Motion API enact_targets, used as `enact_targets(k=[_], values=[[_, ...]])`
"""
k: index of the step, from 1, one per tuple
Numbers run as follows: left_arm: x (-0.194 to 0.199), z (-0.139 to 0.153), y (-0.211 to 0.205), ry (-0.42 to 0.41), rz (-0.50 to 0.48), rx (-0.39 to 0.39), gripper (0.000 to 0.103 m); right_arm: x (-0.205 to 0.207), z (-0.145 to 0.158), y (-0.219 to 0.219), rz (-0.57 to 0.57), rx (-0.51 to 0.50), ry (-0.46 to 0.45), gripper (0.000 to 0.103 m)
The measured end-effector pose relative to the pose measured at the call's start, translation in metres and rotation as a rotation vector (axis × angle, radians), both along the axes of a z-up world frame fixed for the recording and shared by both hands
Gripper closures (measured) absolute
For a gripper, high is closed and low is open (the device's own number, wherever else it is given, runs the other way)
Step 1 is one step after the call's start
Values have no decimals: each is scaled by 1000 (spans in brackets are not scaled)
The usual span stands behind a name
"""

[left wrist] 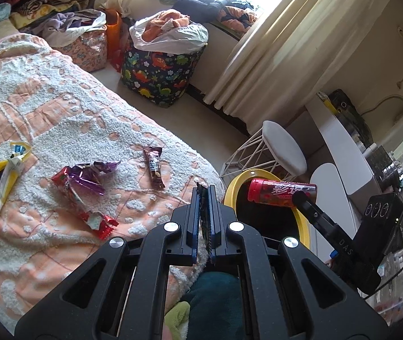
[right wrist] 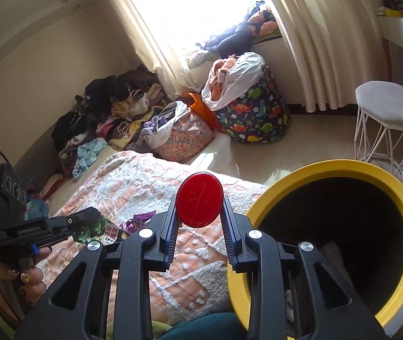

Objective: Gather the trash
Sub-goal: 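Carry the snack bag and red can over the yellow bin and open both tools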

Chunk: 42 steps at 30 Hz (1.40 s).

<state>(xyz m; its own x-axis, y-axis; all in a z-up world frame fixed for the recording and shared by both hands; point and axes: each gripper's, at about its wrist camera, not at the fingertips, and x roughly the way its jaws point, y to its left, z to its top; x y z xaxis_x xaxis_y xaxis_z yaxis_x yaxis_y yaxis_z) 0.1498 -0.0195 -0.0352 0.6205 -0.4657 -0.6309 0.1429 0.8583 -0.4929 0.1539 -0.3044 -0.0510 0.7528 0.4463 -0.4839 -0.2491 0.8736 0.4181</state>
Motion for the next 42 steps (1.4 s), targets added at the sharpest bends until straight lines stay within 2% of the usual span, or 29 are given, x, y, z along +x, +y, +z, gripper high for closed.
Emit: enact_targets(k=[23, 42], values=[[2, 0, -65, -29, -115, 50, 101, -5, 5, -58, -158, 4, -30, 76], [-4, -18, -111, -27, -204, 95, 101, -5, -6, -90, -250, 10, -2, 76]])
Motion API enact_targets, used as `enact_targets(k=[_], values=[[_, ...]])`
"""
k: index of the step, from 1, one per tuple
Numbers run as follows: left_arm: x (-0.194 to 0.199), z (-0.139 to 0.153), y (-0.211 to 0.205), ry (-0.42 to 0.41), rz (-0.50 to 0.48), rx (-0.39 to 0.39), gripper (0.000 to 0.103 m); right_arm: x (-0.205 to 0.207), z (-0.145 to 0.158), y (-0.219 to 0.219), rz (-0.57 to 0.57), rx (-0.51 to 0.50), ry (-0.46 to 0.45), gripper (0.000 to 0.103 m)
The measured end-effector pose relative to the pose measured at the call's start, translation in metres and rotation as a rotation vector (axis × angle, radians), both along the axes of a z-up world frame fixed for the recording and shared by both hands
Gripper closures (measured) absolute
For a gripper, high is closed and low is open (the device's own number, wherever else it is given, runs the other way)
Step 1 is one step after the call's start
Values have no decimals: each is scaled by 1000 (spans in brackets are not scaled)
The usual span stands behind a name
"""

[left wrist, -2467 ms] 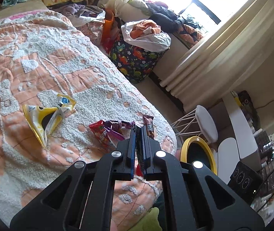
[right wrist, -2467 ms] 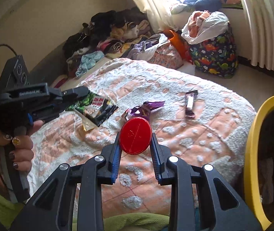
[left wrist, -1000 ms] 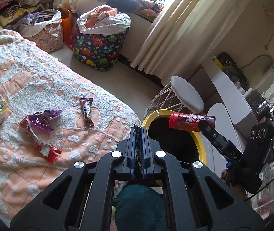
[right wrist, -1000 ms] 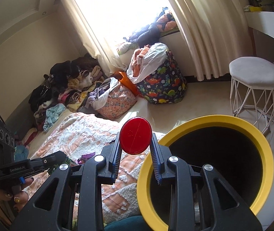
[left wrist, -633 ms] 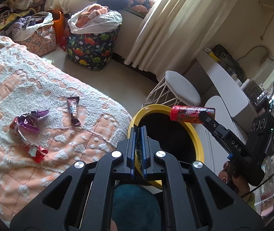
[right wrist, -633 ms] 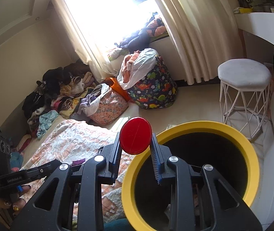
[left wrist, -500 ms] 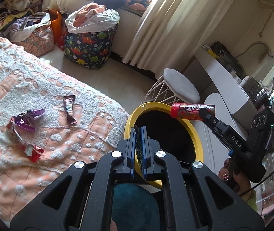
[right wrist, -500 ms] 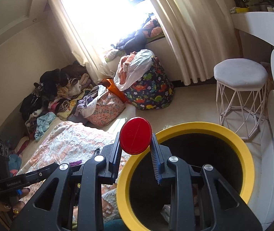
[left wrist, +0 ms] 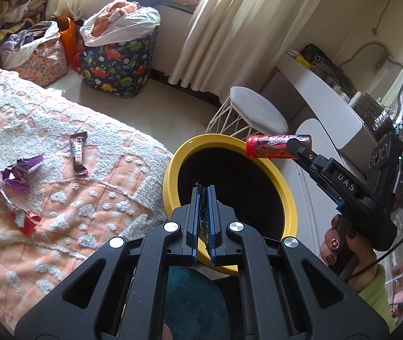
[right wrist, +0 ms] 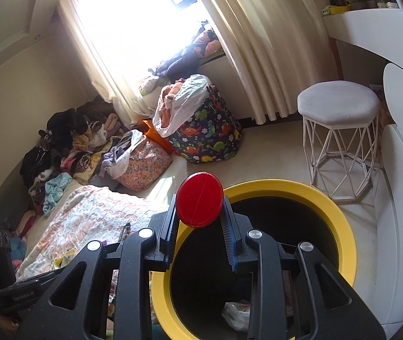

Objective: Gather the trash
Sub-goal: 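Carry the snack bag and red can over the yellow bin and open both tools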

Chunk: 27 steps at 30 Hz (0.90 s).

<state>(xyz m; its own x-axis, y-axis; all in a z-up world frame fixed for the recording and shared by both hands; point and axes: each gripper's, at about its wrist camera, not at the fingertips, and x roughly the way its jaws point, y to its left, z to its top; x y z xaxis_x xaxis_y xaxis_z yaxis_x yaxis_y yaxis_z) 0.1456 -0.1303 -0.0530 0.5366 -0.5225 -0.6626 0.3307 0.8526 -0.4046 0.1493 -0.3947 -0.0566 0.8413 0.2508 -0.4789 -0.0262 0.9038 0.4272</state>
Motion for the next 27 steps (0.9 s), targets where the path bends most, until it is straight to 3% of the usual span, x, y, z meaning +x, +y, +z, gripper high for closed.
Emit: enact_targets(k=[27], values=[[14, -39, -49, 18, -67, 55, 101, 8, -27, -20, -83, -12, 103, 76]])
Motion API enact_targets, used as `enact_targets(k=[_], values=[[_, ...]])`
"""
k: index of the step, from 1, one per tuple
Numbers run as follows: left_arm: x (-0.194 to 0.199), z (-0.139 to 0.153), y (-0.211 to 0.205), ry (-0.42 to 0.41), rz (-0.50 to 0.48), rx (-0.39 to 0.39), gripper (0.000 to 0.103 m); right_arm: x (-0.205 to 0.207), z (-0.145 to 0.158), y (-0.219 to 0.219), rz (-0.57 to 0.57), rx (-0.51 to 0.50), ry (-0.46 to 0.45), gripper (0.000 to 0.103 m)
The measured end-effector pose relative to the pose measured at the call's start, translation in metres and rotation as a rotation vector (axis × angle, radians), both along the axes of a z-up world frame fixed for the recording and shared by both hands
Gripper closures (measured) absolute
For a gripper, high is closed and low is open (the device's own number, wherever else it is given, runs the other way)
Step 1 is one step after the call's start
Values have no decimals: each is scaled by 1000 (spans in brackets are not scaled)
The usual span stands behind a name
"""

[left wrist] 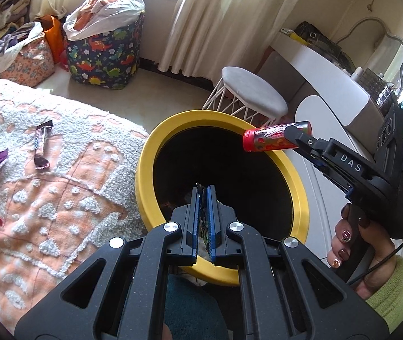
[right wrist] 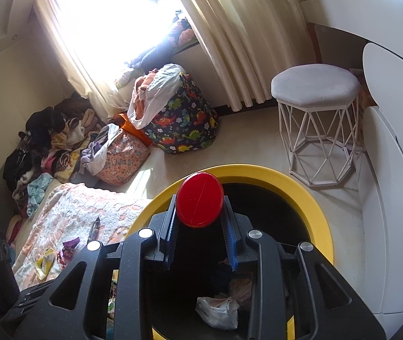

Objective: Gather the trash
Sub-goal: 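Carry the snack bag and red can over the yellow bin and open both tools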

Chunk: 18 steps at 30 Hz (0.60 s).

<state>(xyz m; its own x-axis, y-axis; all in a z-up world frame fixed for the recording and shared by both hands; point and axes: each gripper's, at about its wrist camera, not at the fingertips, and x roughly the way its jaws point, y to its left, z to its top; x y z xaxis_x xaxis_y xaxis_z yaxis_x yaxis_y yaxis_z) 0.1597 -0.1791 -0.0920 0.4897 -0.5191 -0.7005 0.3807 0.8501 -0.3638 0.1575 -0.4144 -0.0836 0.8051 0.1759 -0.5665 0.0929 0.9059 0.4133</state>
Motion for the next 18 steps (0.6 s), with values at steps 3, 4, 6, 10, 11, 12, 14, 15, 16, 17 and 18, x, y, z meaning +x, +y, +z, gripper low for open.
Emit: enact_targets(k=[3, 4, 6, 10, 11, 12, 14, 15, 16, 17, 18], values=[[4, -4, -7, 0, -10, 6, 101, 2, -4, -4, -11, 0, 18, 76], [5, -5, -9, 0, -13, 9, 101, 2, -6, -5, -16, -1, 25, 76], [7, -8, -13, 2, -18, 15, 101, 3, -9, -7, -23, -3, 38, 76], [10, -13, -18, 1, -31, 25, 101, 4, -13, -7, -27, -5, 53, 76], [10, -13, -19, 1, -33, 27, 101, 4, -13, -7, -28, -2, 55, 76], [10, -14, -19, 0, -34, 29, 101, 4, -14, -7, -29, -3, 57, 75], [10, -15, -19, 3, -35, 32, 99, 5, -15, -7, -21, -4, 63, 73], [10, -15, -19, 1, -32, 39, 96, 6, -16, -7, -20, -4, 66, 73], [11, -14, -18, -2, -33, 42, 85, 6, -16, -7, -21, -4, 68, 71], [11, -13, -18, -7, -32, 44, 74, 7, -16, -6, -18, -1, 68, 67], [10, -12, -17, -12, -29, 45, 69, 7, -16, -5, -16, -2, 67, 64]])
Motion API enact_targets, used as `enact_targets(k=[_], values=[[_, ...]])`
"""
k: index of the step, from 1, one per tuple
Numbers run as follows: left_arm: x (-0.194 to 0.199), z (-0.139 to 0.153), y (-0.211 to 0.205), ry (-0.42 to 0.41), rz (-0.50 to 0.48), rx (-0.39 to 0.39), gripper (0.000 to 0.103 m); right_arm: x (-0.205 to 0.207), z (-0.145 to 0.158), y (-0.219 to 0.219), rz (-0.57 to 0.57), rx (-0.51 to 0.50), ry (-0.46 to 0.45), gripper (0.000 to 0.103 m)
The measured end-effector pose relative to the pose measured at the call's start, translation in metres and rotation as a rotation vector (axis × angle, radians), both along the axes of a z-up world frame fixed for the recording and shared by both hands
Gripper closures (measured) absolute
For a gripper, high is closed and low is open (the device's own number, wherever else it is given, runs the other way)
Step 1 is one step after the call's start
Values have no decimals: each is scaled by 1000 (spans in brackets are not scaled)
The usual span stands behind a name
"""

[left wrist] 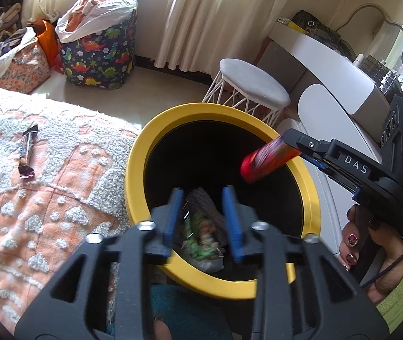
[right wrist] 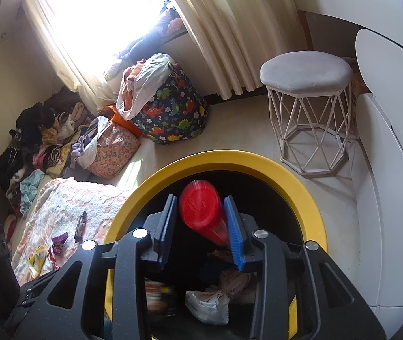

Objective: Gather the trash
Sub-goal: 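Carry the snack bag and red can over the yellow bin and open both tools, then move both open tools back toward the wrappers on the bed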

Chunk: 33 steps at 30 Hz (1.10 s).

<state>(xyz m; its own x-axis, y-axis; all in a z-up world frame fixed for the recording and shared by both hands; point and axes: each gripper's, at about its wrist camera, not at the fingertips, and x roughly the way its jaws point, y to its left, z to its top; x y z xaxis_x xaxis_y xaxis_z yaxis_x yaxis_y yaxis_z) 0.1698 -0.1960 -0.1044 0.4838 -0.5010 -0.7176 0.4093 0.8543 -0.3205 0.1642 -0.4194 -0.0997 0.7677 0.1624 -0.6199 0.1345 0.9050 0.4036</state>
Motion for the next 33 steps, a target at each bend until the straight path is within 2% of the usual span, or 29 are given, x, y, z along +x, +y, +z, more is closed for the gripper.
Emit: enact_targets(k=[2, 3, 5, 7, 14, 33], values=[[-2, 2, 3, -13, 9, 6, 59, 0, 1, 1, -2, -8, -4, 54], [-3, 4, 4, -20, 14, 10, 52, -1, 2, 2, -4, -8, -9, 53], [-6, 8, 9, -42, 37, 24, 26, -1, 3, 2, 1, -7, -15, 52], [-10, 12, 15, -61, 59, 32, 11, -2, 5, 3, 0, -15, -20, 49], [-17, 23, 36, -91, 131, 55, 11, -4, 13, 13, 22, -37, -45, 38], [-34, 60, 105, -228, 317, 79, 11, -14, 52, 62, 171, -76, -188, 28]])
